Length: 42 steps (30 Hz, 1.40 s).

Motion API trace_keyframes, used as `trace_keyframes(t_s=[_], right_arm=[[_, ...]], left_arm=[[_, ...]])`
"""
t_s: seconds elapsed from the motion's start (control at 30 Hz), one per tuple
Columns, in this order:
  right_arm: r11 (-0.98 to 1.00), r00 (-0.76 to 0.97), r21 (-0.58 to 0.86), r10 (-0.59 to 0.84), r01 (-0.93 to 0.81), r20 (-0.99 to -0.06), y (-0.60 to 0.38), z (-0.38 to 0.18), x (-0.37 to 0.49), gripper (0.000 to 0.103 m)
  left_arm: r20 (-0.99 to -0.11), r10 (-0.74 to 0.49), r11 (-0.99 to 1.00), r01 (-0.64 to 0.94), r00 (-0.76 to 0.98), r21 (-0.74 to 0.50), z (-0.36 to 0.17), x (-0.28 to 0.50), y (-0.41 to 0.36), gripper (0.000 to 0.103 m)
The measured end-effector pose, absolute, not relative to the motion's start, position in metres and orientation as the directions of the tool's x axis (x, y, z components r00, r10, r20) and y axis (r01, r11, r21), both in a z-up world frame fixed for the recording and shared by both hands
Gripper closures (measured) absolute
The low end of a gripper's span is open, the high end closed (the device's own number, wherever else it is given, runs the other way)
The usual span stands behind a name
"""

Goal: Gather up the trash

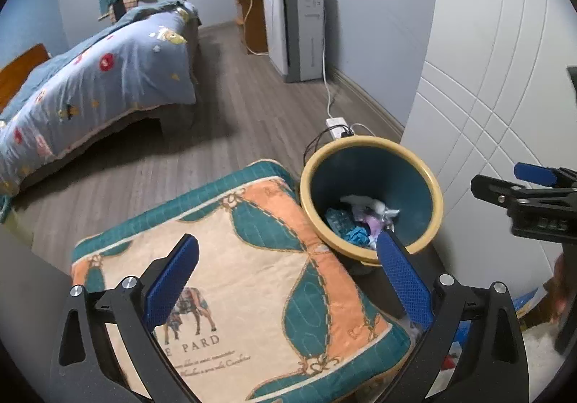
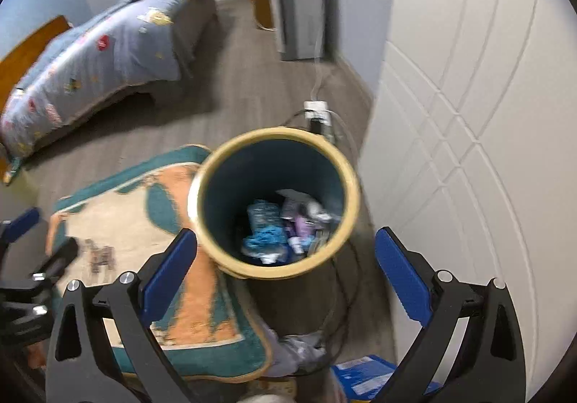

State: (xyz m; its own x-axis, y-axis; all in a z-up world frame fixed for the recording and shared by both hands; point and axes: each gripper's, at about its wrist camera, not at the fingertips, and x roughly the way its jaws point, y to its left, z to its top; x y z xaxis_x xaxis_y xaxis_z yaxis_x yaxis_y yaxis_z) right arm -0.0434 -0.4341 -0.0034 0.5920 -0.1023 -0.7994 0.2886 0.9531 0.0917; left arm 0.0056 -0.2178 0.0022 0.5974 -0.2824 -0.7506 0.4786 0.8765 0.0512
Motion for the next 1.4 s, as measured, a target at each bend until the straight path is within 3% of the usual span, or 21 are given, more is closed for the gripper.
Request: trace_keyframes(t_s=[0.17, 0.33, 0.5, 1.4], right_arm=[[0.964, 0.587, 0.049, -0.117, 0.260, -0.801, -0.421, -0.003, -0.042, 0.006], [0.966, 0.604, 0.002, -0.159, 0.257, -0.781, -0.413, 0.004, -0.045, 0.006], [0.962, 0.634, -0.026, -0.200, 0.273, -0.747, -0.410, 0.013, -0.049, 0.006], [0.959, 0.638, -0.031, -0.211, 0.282, -0.741, -0.407, 0.015, -0.051, 0.006]], left_arm=[[-0.764, -0.328, 0.861, 0.509, 0.556, 0.001, 0.002, 0.008, -0.220, 0.005], [-0.733, -0.275, 0.860, 0.500, 0.623, 0.103, 0.004, 0.002, -0.220, 0.005], [-0.731, -0.272, 0.860, 0.498, 0.626, 0.107, 0.005, 0.002, -0.219, 0.005], [-0.728, -0.303, 0.859, 0.508, 0.615, 0.071, 0.014, -0.005, -0.214, 0.005]])
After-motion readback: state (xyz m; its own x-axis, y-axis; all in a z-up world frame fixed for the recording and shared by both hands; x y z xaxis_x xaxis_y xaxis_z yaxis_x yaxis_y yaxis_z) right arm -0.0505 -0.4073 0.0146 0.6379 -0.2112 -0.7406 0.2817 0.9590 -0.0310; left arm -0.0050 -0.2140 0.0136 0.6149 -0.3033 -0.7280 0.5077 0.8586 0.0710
